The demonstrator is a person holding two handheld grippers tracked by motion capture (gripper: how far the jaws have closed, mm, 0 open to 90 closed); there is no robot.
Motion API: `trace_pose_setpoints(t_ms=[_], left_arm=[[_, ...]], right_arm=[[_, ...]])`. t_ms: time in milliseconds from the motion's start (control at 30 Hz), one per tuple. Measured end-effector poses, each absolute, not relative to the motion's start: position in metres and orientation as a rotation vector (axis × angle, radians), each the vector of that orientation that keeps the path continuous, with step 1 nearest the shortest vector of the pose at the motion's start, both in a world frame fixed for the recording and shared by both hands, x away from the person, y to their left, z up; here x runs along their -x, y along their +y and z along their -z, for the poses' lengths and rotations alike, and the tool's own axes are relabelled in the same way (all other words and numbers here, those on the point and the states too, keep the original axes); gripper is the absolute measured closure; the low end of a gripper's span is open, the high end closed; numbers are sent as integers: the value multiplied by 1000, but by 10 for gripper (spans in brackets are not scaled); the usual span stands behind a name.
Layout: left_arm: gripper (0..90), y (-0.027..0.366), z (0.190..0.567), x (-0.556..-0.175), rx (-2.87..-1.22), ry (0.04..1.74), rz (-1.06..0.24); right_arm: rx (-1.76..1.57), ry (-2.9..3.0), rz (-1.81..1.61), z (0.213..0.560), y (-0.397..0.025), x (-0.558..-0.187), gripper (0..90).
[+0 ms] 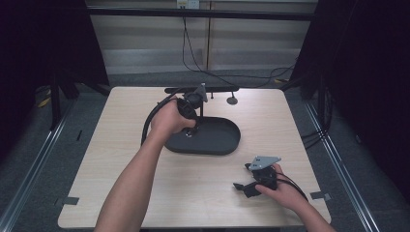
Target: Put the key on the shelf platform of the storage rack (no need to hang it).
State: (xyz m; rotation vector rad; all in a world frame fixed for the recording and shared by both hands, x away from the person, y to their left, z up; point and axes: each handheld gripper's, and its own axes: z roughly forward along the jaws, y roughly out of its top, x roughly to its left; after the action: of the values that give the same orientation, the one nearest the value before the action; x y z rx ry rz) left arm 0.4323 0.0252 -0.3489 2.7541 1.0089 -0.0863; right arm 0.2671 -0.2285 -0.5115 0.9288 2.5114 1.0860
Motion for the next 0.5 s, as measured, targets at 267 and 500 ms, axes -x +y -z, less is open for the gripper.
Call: trace_pose_setpoints(t_ms=[267,500], left_arm=[[680,19,353,-438,-2748,1010,73],[680,12,364,-443,-2758,1013,74]], right_arm=[[-928,2512,-1086,512,-229,-267,120],[-927,2512,-1086,512,-229,-267,120]])
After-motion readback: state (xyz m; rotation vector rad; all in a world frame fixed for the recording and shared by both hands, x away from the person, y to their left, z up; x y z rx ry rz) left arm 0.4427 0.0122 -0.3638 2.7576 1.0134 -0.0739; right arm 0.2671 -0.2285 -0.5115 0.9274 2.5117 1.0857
